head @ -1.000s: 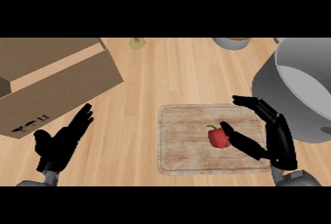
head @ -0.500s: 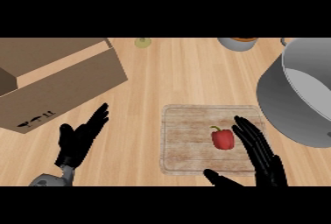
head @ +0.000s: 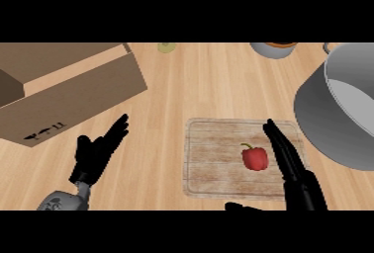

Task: Pick the bell pepper from the cutting board and place it in the pot

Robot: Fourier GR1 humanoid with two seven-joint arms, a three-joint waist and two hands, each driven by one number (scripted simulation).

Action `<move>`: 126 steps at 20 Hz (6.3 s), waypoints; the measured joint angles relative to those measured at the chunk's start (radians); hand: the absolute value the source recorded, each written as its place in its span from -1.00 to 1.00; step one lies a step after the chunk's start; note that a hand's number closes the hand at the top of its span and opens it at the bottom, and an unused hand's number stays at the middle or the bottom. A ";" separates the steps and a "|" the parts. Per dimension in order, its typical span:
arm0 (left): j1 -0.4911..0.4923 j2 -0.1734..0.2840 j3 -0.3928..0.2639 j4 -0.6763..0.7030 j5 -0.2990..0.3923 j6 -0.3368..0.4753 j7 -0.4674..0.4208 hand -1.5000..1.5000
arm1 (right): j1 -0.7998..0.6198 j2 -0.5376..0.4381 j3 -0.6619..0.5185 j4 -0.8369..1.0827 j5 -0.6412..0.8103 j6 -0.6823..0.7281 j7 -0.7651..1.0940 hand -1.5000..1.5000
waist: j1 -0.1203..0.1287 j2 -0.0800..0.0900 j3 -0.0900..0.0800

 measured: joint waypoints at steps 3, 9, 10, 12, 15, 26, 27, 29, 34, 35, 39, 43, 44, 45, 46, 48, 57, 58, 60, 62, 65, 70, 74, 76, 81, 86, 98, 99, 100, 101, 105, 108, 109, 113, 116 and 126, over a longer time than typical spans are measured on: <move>-0.006 -0.003 0.001 -0.014 -0.006 0.000 0.013 0.00 | -0.054 0.008 -0.041 0.064 -0.057 0.089 0.074 -1.00 | 0.009 0.001 0.001; -0.020 -0.012 0.025 0.013 -0.012 -0.022 0.006 0.00 | -0.104 0.013 -0.051 0.205 -0.093 0.218 0.137 -1.00 | 0.009 0.002 0.002; -0.002 -0.015 0.025 -0.001 -0.017 -0.022 0.005 0.00 | -0.099 0.005 -0.065 0.218 -0.103 0.230 0.123 -1.00 | 0.009 0.001 0.002; 0.005 -0.013 0.041 -0.005 -0.013 -0.040 0.006 0.00 | -0.094 -0.005 -0.094 0.276 -0.113 0.227 0.069 -1.00 | 0.008 0.001 0.002; -0.009 -0.023 0.067 0.033 -0.029 -0.067 -0.013 0.00 | -0.070 -0.020 -0.139 0.299 -0.120 0.222 -0.004 -1.00 | 0.005 0.001 0.002; 0.002 -0.053 0.114 -0.005 -0.074 -0.095 0.026 0.00 | -0.024 -0.022 -0.288 0.358 -0.262 0.251 -0.262 -1.00 | 0.003 0.000 0.003; 0.001 -0.065 0.110 0.002 -0.082 -0.090 0.024 0.00 | -0.025 -0.012 -0.294 0.369 -0.283 0.255 -0.282 -1.00 | 0.003 0.000 0.002; 0.013 -0.063 0.114 -0.009 -0.085 -0.095 0.019 0.00 | -0.010 -0.002 -0.306 0.400 -0.325 0.259 -0.355 -1.00 | 0.004 0.000 0.002; 0.013 -0.080 0.124 0.003 -0.096 -0.107 0.013 0.00 | -0.037 0.043 -0.349 0.510 -0.415 0.277 -0.471 -1.00 | 0.005 0.000 0.003; 0.017 -0.088 0.121 0.007 -0.107 -0.104 0.005 0.00 | -0.040 0.045 -0.365 0.528 -0.438 0.289 -0.491 -1.00 | 0.005 0.001 0.003; 0.016 -0.102 0.130 0.002 -0.124 -0.111 0.018 0.00 | -0.066 0.065 -0.407 0.626 -0.476 0.310 -0.553 -1.00 | 0.005 0.000 0.003; 0.016 -0.106 0.153 -0.001 -0.128 -0.130 0.020 0.00 | -0.113 0.102 -0.433 0.763 -0.491 0.309 -0.631 -1.00 | 0.006 0.000 0.003; 0.015 -0.106 0.161 0.006 -0.130 -0.139 0.015 0.00 | -0.132 0.107 -0.442 0.794 -0.495 0.315 -0.645 1.00 | 0.006 0.001 0.003; 0.020 -0.111 0.161 -0.004 -0.137 -0.137 0.018 0.00 | -0.142 0.108 -0.447 0.828 -0.489 0.314 -0.676 1.00 | 0.006 -0.001 0.001; 0.017 -0.102 0.170 -0.005 -0.131 -0.147 0.018 0.00 | -0.146 0.098 -0.437 0.842 -0.459 0.300 -0.700 1.00 | 0.007 -0.002 0.000; 0.019 -0.107 0.169 -0.001 -0.139 -0.150 0.013 0.00 | -0.163 0.091 -0.429 0.893 -0.416 0.274 -0.759 1.00 | 0.006 -0.005 -0.004; 0.021 -0.125 0.181 0.012 -0.162 -0.158 0.001 0.00 | -0.205 0.120 -0.512 1.049 -0.490 0.274 -0.988 1.00 | 0.006 -0.014 -0.010; 0.021 -0.125 0.185 0.013 -0.163 -0.152 0.004 0.00 | -0.185 0.121 -0.540 1.035 -0.521 0.271 -1.009 1.00 | 0.001 -0.016 -0.008; 0.031 -0.121 0.196 0.009 -0.160 -0.144 0.004 0.00 | -0.143 0.118 -0.621 1.018 -0.600 0.262 -1.040 1.00 | -0.016 -0.021 -0.007; 0.045 -0.114 0.210 0.008 -0.158 -0.137 0.003 0.00 | -0.093 0.113 -0.721 1.008 -0.692 0.249 -1.060 1.00 | -0.048 -0.025 -0.005; 0.054 -0.114 0.222 0.003 -0.152 -0.129 0.003 0.00 | -0.004 0.086 -0.873 1.009 -0.814 0.235 -1.082 1.00 | -0.072 -0.022 -0.003; 0.035 -0.111 0.217 0.002 -0.149 -0.146 0.014 0.00 | 0.129 0.032 -1.049 1.009 -0.911 0.199 -1.140 1.00 | -0.042 -0.010 -0.002; 0.019 -0.130 0.198 -0.018 -0.160 -0.143 0.043 0.00 | 0.231 0.048 -1.099 0.917 -0.927 0.144 -1.119 1.00 | -0.020 -0.004 0.000; 0.024 -0.143 0.188 -0.019 -0.171 -0.140 0.037 0.00 | 0.268 0.042 -1.110 0.866 -0.915 0.120 -1.093 1.00 | -0.013 -0.003 0.000; 0.025 -0.133 0.196 -0.006 -0.172 -0.164 0.026 0.00 | 0.357 0.071 -1.088 0.657 -0.827 0.006 -0.984 1.00 | -0.004 0.000 0.001; 0.027 -0.147 0.190 -0.016 -0.182 -0.156 0.034 0.00 | 0.408 0.050 -1.057 0.441 -0.695 -0.086 -0.807 1.00 | 0.002 0.001 0.000; 0.005 -0.155 0.193 -0.019 -0.190 -0.171 0.054 0.00 | 0.223 -0.223 -1.025 0.223 -0.377 -0.013 -0.154 1.00 | 0.012 0.002 0.000; 0.005 -0.159 0.189 -0.021 -0.195 -0.167 0.055 0.00 | 0.200 -0.249 -1.020 0.228 -0.356 0.014 -0.112 1.00 | 0.010 0.000 0.000; -0.002 -0.164 0.190 -0.010 -0.196 -0.165 0.053 0.00 | 0.174 -0.274 -1.015 0.237 -0.339 0.042 -0.071 1.00 | 0.007 -0.001 0.000; -0.006 -0.157 0.198 -0.003 -0.192 -0.173 0.047 0.00 | 0.146 -0.302 -1.010 0.255 -0.323 0.073 -0.035 1.00 | 0.006 -0.002 0.000; -0.003 -0.162 0.194 -0.023 -0.191 -0.176 0.060 0.00 | -0.036 -0.390 -0.957 0.388 -0.283 0.149 0.063 1.00 | 0.024 0.001 0.000; -0.009 -0.175 0.188 -0.001 -0.206 -0.168 0.040 0.00 | -0.175 -0.421 -0.899 0.522 -0.243 0.180 0.088 1.00 | 0.028 0.004 0.001; -0.005 -0.170 0.193 -0.003 -0.203 -0.173 0.038 0.00 | -0.214 -0.425 -0.883 0.579 -0.231 0.182 0.076 1.00 | 0.029 0.004 0.001; -0.022 -0.152 0.213 0.016 -0.190 -0.195 0.037 0.00 | -0.340 -0.465 -0.806 0.738 -0.151 0.234 0.103 1.00 | 0.032 0.007 0.002; -0.017 -0.153 0.206 0.004 -0.189 -0.206 0.038 0.00 | -0.401 -0.501 -0.746 0.856 -0.069 0.281 0.135 1.00 | 0.047 0.010 0.002; -0.005 -0.168 0.193 0.003 -0.207 -0.197 0.028 0.00 | -0.660 -0.427 -0.696 1.285 -0.046 0.480 0.259 -1.00 | 0.052 0.012 0.003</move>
